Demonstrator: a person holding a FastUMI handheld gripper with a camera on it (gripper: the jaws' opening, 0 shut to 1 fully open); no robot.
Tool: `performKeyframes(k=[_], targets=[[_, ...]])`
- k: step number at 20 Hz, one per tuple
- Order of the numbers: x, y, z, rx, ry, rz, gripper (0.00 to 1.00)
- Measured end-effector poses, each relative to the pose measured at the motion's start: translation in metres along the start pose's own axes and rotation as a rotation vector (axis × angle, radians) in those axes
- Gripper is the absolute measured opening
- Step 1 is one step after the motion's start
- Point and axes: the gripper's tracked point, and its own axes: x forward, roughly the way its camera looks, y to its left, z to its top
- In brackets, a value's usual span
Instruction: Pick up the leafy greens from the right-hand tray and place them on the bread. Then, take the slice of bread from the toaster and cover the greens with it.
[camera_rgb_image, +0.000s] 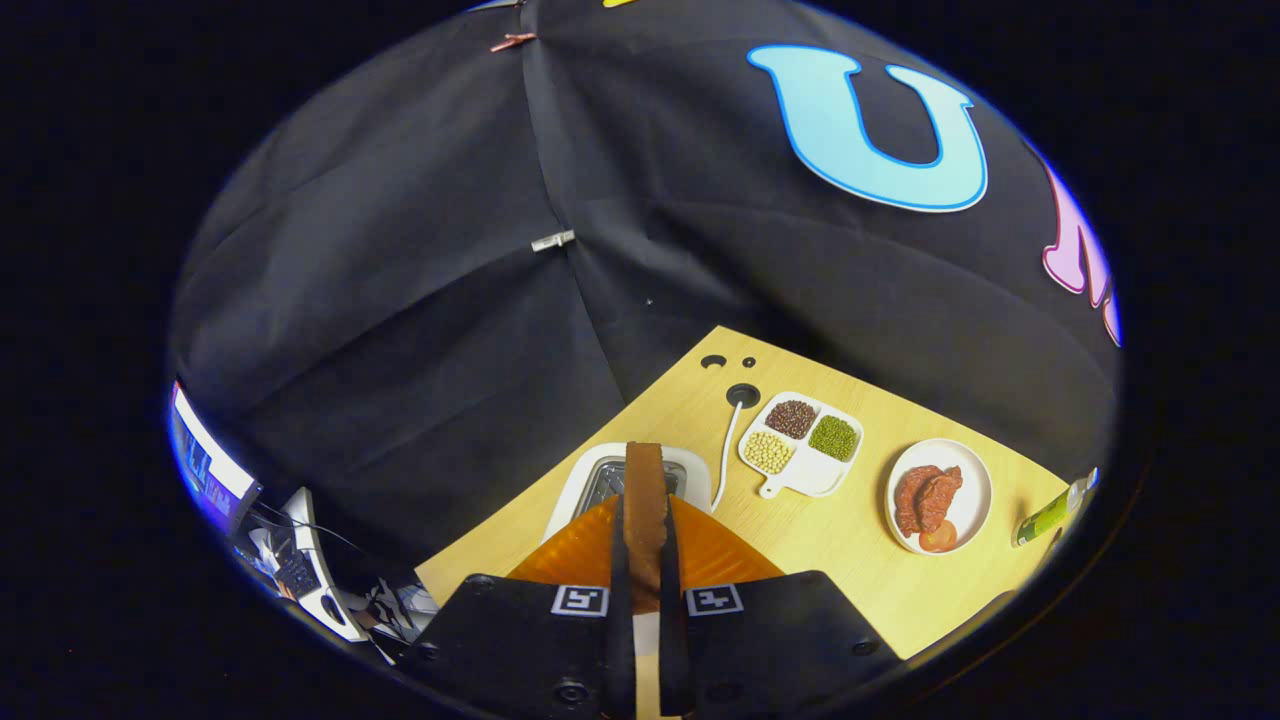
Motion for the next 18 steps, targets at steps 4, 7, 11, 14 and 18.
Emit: performKeyframes(k=[4,7,11,14,18], targets=[[-0.047,-0.010,0.011,0.027,-0.061,0.007,0.14],[-0.083,-0.027,0.007,0.042,-0.100,-0.011,0.14],[-0.122,-0.062,-0.021,0.093,-0.128,-0.066,0.13],[-0.146,-0.096,-0.058,0.119,-0.119,-0.139,0.13],[-0.167,-0.133,-0.112,0.189,-0.087,-0.219,0.14]])
